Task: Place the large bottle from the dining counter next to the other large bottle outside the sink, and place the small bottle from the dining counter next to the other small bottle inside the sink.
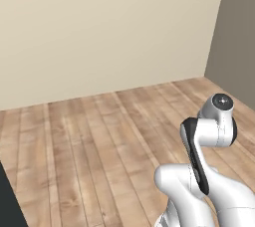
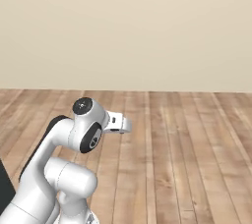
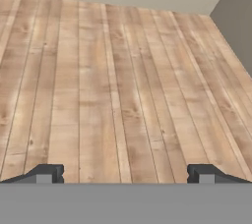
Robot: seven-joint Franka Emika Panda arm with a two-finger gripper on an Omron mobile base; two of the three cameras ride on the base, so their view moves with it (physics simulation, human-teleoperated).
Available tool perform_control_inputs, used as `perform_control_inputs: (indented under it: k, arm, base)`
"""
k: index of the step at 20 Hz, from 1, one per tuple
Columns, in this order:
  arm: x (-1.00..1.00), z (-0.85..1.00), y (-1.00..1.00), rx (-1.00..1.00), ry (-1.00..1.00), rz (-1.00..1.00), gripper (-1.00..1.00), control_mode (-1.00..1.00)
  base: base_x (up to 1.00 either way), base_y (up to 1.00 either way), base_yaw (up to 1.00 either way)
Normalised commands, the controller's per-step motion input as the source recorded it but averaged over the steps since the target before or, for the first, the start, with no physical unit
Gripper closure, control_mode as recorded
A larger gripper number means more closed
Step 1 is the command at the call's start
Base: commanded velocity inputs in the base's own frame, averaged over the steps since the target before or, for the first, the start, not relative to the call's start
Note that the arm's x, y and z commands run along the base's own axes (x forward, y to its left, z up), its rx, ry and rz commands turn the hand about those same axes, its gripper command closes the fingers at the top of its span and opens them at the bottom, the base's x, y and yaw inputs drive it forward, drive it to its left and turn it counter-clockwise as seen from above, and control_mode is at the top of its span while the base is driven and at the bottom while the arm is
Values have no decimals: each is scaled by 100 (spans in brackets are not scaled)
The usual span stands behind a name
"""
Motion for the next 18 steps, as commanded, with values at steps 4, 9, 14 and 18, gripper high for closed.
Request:
perform_control_inputs:
  k: [4,9,14,18]
  arm:
    - [0,0,0,0,0,0,-100,100]
    - [0,0,0,0,0,0,-100,100]
    - [0,0,0,0,0,0,-100,100]
    - [0,0,0,0,0,0,-100,100]
  base:
    - [100,0,0]
    - [100,0,0]
    - [100,0,0]
    - [100,0,0]
